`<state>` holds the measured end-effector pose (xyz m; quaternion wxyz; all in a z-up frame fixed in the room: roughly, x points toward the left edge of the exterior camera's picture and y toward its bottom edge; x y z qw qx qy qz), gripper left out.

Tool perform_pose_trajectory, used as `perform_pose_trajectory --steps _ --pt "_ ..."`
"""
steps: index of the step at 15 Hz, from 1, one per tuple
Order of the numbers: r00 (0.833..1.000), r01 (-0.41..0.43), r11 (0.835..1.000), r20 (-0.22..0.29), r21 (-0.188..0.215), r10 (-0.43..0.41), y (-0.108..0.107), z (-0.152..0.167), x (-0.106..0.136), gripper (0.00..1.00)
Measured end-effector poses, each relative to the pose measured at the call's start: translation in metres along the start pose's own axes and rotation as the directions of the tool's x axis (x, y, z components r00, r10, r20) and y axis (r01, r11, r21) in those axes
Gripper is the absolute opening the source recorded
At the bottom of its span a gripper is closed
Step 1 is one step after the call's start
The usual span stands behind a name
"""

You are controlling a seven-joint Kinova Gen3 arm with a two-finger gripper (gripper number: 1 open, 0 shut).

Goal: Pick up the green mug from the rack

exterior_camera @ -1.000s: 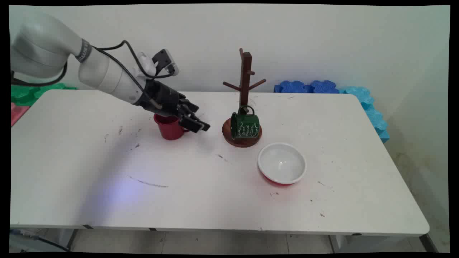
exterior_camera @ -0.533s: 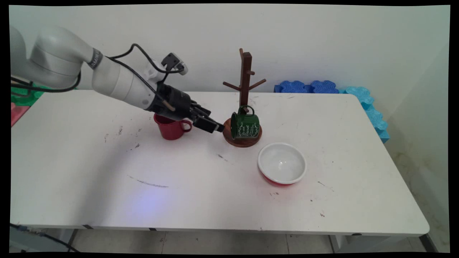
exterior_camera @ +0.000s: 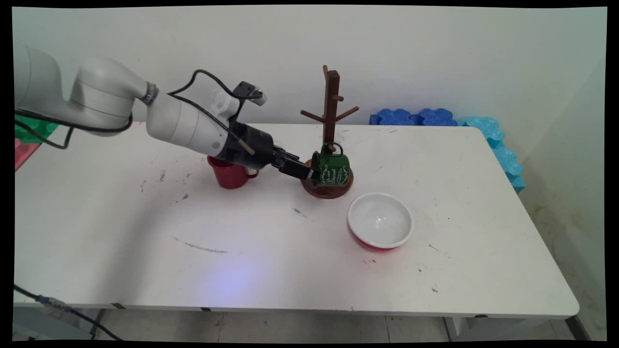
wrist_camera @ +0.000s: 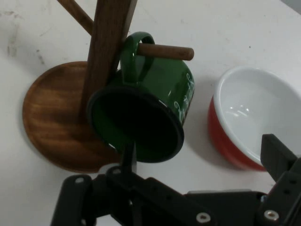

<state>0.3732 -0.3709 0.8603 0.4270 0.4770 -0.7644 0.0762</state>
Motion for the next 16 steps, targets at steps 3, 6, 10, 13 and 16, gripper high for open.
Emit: perform_pose_trajectory --steps 3,6,10,13,16 --pt "0.999 0.032 0.999 -0.011 -0.011 -0.032 -0.001 0.011 -0.002 1.00" --pt "0.998 0.059 0.998 -0.016 -0.019 -0.059 -0.002 0.021 -0.004 1.00" --pt "0.996 0.082 0.996 -0.019 -0.027 -0.082 -0.003 0.030 -0.006 1.00" --pt "0.995 0.099 0.994 -0.021 -0.034 -0.100 -0.005 0.038 -0.007 1.00" --pt "0.993 0.112 0.993 -0.023 -0.041 -0.112 -0.008 0.046 -0.008 1.00"
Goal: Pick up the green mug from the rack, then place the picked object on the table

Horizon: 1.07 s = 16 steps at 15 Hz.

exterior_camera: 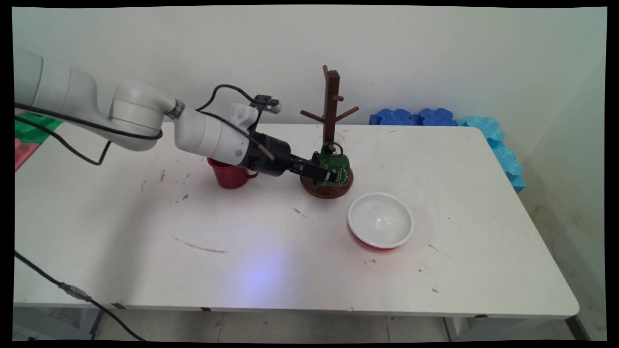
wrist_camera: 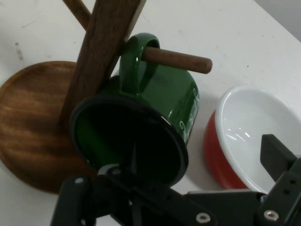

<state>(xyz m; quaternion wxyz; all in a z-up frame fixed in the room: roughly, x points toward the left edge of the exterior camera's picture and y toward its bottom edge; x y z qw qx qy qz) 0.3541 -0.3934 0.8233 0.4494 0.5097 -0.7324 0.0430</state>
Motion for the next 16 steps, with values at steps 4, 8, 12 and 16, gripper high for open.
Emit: perform_pose_trajectory --steps 4,8,12,16 --pt "1.000 0.009 1.000 -0.001 -0.009 -0.009 -0.002 0.008 -0.001 1.00" --pt "1.000 0.016 1.000 -0.001 -0.019 -0.016 -0.003 0.014 -0.003 0.00" --pt "1.000 0.016 1.000 -0.003 -0.021 -0.016 -0.004 0.018 -0.003 0.00" --pt "1.000 0.011 1.000 -0.002 -0.023 -0.011 -0.004 0.019 -0.004 0.00"
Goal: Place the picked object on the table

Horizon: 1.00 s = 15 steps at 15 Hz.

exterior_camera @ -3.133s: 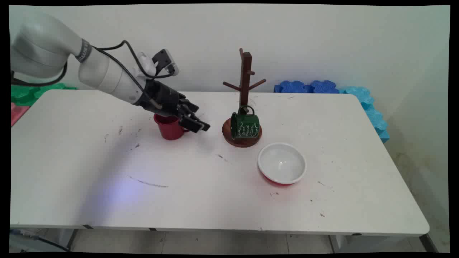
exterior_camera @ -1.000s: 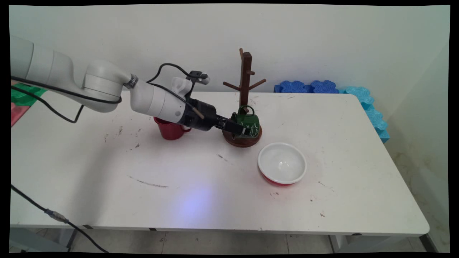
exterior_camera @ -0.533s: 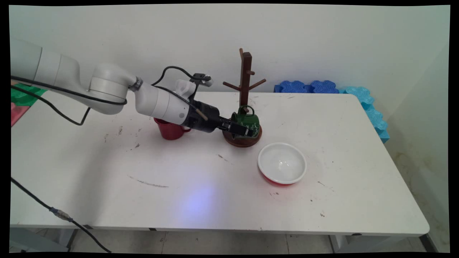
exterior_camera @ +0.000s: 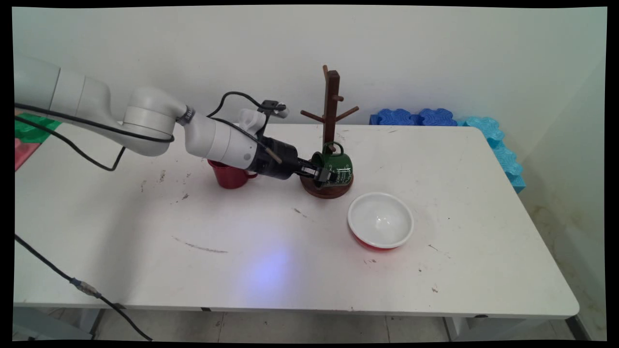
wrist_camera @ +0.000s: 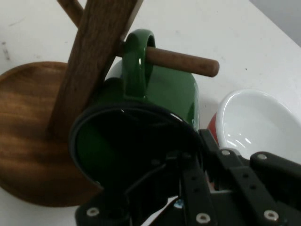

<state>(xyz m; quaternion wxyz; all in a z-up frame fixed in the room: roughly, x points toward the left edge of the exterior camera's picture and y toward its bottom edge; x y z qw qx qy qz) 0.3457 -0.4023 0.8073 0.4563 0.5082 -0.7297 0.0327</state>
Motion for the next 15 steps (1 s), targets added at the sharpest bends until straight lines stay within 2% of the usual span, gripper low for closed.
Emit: perform_pose_trajectory --steps 15 --pt "0.999 -0.038 0.999 0.002 -0.021 0.038 0.0040 -0.0019 0.0024 0.00"
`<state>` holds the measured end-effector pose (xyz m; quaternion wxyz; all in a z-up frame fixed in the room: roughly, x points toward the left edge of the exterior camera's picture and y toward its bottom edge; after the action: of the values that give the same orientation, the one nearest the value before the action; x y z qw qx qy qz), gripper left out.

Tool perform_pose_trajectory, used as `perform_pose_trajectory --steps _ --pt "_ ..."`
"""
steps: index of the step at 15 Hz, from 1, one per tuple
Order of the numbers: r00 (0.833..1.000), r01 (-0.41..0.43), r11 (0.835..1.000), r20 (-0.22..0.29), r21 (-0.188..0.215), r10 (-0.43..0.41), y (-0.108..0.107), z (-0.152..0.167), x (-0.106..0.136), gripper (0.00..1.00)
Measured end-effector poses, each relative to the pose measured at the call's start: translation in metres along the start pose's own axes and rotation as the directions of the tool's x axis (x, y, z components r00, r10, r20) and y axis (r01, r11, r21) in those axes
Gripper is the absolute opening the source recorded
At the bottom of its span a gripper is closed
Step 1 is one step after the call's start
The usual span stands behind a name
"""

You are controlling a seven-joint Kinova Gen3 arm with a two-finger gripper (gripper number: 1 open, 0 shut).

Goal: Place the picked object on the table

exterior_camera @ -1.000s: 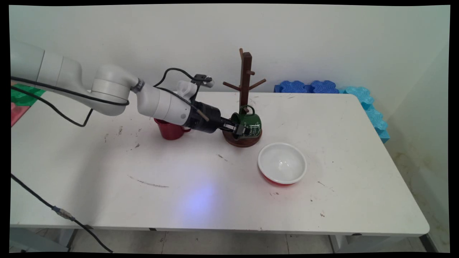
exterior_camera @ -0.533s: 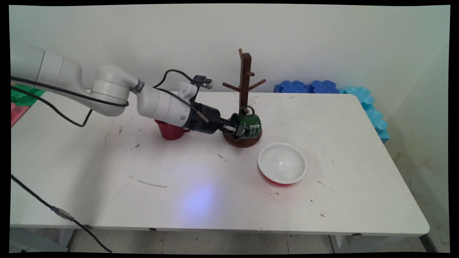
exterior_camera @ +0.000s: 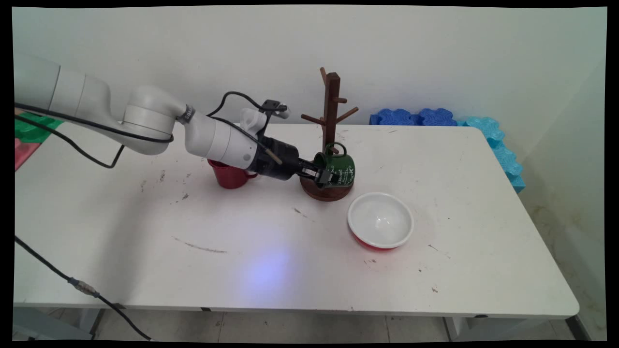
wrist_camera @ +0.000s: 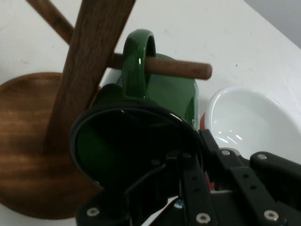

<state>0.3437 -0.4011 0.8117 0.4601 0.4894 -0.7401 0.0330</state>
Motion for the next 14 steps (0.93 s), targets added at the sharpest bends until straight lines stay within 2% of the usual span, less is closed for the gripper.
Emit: perform_pose_trajectory --steps 14 --pt "0.999 -0.032 0.999 -0.012 -0.016 0.032 0.0068 -0.0081 0.0111 0.00"
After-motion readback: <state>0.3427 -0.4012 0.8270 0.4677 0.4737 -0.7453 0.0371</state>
